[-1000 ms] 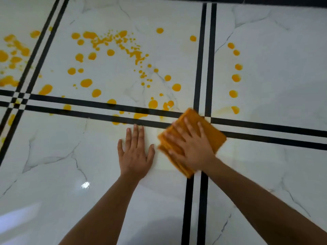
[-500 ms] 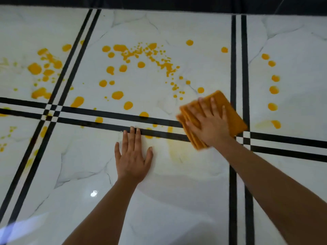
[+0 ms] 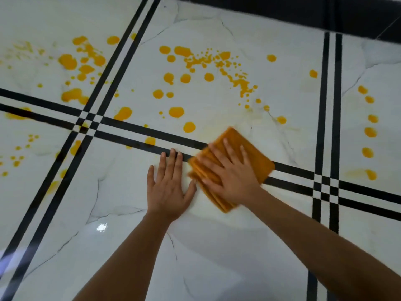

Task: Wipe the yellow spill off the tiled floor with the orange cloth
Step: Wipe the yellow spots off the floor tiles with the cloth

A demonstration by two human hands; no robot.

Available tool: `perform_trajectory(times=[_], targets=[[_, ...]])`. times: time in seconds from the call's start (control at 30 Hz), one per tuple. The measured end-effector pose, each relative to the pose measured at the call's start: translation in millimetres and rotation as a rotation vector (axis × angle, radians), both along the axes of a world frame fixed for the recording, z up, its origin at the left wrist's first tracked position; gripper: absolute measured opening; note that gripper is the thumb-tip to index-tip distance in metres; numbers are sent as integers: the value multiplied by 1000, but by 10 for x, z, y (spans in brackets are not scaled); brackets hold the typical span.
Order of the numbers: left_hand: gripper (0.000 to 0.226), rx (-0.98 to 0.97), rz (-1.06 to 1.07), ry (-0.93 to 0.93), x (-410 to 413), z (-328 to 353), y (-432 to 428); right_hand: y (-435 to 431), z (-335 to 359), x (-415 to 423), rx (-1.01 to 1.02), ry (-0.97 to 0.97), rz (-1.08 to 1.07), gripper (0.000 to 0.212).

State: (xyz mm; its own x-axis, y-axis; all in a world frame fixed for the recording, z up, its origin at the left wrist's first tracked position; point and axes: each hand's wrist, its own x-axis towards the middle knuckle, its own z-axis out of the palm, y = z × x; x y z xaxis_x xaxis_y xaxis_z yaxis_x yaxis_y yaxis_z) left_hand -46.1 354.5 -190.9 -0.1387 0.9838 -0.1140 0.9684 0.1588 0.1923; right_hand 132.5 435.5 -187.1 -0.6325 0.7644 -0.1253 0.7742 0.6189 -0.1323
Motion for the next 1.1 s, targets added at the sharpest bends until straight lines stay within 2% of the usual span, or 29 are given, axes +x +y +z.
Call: perform_trajectory(times=[0.07,0.17,0.2,0.27,0.33,0.47,0.63,0.7,0.77,0.83,1.0,1.03,1.1], targets=[[74,-3,-15,-13,-1,1,-30,58,-6,305,-22,-25,-18,60],[74,-1,-47,-12,-33,-13,-27,615,57,9,-79,-69,-410,60],[73,7,-53,-2,-58,-9,-14,605,64,-174,-83,-82,-396,60],[73,11,-45,4,-108,10,-5,266,41,-318,-30,-48,-140,60],[73,-18,-62,-8,-164,40,-36,-108,28,-40,-30,-72,23,59],[77,-54,-101,-19,-164,80,26,382,237,193,-134,-167,-226,65],[81,-67,-186,-87,155,472,583,700,789,438,-431,-154,-245,61],[77,-78,-240,-100,380,567,766,683,911,754,-447,-211,-264,59],[72,-128,-267,-131,754,571,900,674,950,1121,-380,-243,-284,56],[75,-168,-252,-121,1117,455,978,658,875,1414,-269,-161,-343,52],[77,-138,-13,-25,1730,138,1366,704,604,1857,-163,175,-488,46],[77,-137,-55,-11,1896,138,1401,730,582,1954,-159,252,-540,46],[76,-123,-302,-1,2290,152,1358,799,570,2207,-117,329,-607,44]])
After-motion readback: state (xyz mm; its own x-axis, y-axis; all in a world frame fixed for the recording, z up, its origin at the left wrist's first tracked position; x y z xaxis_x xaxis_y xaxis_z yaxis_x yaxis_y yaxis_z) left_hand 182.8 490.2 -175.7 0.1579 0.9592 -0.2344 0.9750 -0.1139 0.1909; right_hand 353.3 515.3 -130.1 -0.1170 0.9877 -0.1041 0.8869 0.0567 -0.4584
